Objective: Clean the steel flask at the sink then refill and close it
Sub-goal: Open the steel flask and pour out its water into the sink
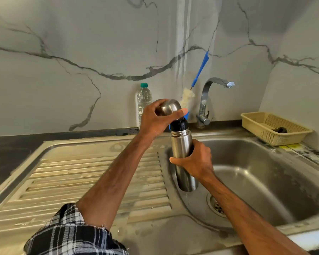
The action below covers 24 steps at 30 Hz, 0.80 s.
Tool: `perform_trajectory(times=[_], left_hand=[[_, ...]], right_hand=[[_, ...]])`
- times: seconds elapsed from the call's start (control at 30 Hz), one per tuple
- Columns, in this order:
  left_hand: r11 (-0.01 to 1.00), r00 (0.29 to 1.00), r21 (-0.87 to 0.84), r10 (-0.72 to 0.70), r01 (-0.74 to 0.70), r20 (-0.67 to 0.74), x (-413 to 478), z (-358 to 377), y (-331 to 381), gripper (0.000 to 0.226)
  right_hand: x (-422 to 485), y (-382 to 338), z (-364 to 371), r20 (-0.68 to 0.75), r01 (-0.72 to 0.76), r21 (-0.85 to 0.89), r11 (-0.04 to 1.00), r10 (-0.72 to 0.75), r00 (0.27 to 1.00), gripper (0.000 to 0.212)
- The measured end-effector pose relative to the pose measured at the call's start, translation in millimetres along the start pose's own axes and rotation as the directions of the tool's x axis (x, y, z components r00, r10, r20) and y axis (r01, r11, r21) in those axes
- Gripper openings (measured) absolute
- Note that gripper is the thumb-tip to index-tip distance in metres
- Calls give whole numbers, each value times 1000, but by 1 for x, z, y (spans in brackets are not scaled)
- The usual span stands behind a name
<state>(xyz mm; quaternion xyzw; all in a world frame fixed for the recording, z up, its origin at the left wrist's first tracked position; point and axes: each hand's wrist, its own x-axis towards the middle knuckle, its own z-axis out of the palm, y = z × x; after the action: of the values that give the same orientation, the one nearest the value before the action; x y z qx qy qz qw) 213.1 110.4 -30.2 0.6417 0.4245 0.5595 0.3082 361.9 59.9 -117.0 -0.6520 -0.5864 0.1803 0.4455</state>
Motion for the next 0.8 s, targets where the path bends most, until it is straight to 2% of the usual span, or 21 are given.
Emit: perform_trajectory(times=[0.13, 0.27, 0.37, 0.53, 0.8], left_hand=[[997, 998, 78, -1, 6, -63, 9, -26, -4, 62], [983, 990, 169, -43, 65, -135, 13, -56, -27, 78], [953, 982, 272, -93, 135, -163, 11, -70, -49, 72], [850, 969, 465, -219, 249, -119, 8, -83, -82, 64], [726, 969, 650, -231, 227, -81, 12, -101, -111, 76]], right_hand=[[-3, -5, 0, 25, 17, -11, 1000, -17, 1000, 70], [-6, -11, 4, 75, 41, -44, 998, -37, 996, 75], [-8, -12, 6, 109, 66, -53, 996, -60, 992, 77], [-7, -14, 6, 126, 67, -52, 996, -60, 990, 78], [-5, -9, 9, 136, 53, -46, 998, -46, 990, 80]])
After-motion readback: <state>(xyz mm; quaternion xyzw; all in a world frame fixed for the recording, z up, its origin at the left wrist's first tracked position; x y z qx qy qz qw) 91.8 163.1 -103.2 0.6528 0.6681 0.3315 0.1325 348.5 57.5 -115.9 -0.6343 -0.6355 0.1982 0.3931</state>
